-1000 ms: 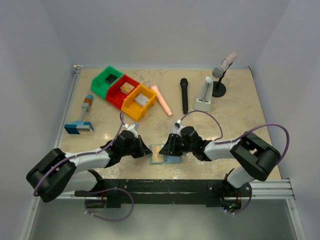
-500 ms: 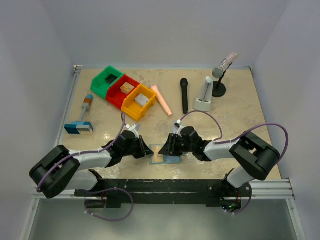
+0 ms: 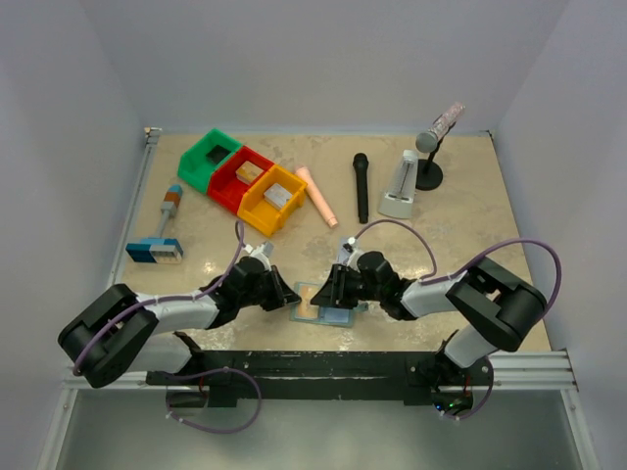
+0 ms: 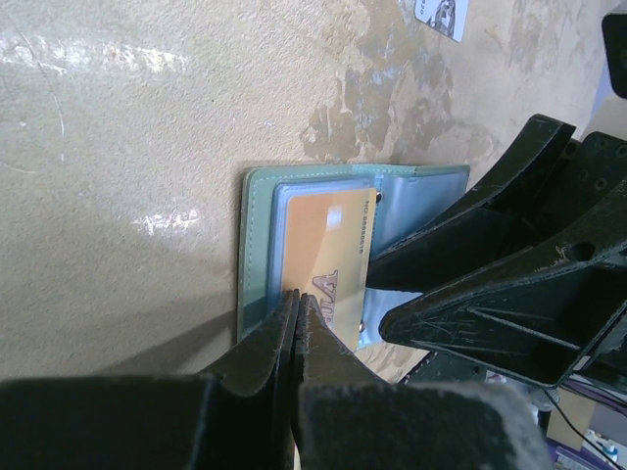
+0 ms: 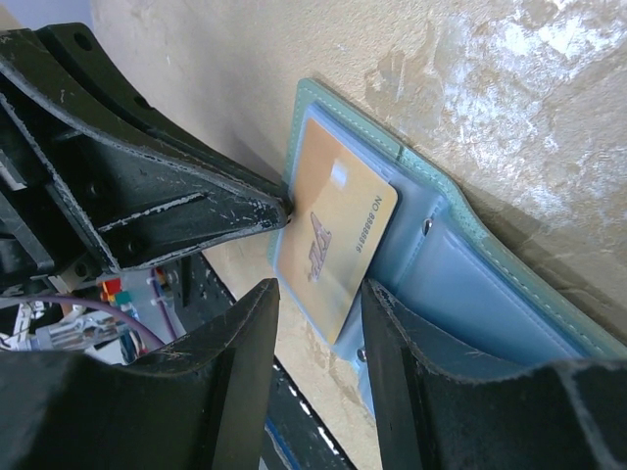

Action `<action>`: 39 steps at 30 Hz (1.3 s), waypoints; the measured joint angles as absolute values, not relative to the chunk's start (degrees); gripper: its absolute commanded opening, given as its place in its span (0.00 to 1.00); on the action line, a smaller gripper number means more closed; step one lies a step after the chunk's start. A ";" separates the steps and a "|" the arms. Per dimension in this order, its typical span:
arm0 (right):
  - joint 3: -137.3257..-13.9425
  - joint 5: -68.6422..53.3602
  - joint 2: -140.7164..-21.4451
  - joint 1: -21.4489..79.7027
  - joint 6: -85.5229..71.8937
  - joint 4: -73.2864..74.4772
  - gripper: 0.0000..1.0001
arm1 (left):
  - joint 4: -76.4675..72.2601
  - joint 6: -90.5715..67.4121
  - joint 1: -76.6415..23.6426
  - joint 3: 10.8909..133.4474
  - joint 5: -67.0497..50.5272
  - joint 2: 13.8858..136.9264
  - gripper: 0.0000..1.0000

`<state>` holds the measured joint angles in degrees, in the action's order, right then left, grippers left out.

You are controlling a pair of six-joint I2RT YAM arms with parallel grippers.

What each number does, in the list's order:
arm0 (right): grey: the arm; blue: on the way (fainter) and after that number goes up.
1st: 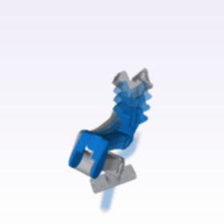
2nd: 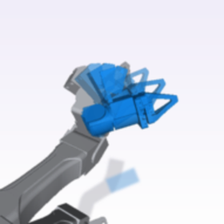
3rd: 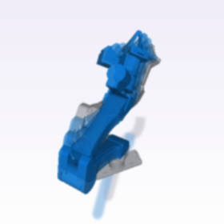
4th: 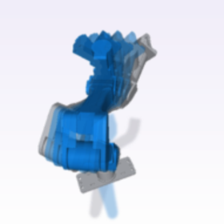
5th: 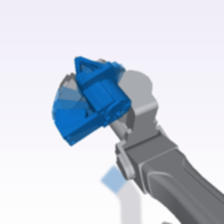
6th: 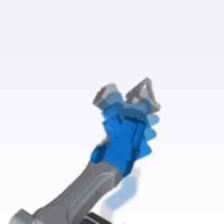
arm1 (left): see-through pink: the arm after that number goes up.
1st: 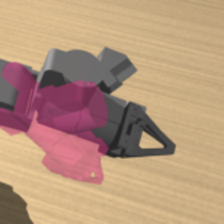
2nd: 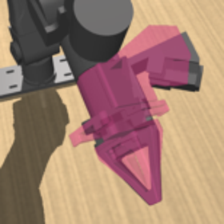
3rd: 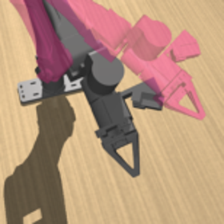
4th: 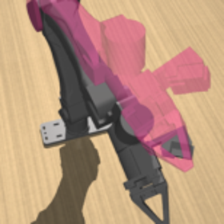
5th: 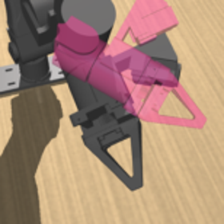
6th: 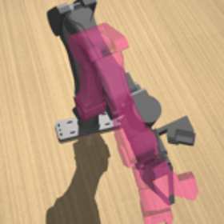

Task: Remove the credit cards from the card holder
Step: Remove the credit card from the card holder.

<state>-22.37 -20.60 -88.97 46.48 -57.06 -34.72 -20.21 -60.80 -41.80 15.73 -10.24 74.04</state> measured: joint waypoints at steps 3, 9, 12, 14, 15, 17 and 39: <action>-22.02 -20.75 -89.36 46.48 -57.52 -36.01 0.44 | -21.17 -61.01 -41.80 15.40 -10.26 74.28 0.00; -22.00 -21.04 -90.76 46.48 -58.52 -38.39 0.44 | -22.37 -61.14 -41.80 14.96 -10.26 74.35 0.00; -22.00 -21.15 -91.09 46.48 -58.89 -39.07 0.44 | -21.43 -61.10 -41.80 14.52 -10.24 73.03 0.02; -22.00 -21.17 -91.53 46.48 -59.02 -39.59 0.44 | -19.81 -60.97 -41.80 14.15 -10.22 71.31 0.03; -22.00 -21.17 -91.57 46.48 -59.11 -39.66 0.44 | -19.03 -60.93 -41.80 14.09 -10.20 70.50 0.03; -22.00 -21.17 -91.55 46.48 -59.16 -39.86 0.44 | -17.39 -60.90 -41.80 14.00 -10.11 68.51 0.03; -22.04 -22.11 -91.57 46.48 -59.11 -39.83 0.44 | -8.51 -60.27 -41.80 14.92 -6.17 66.98 0.00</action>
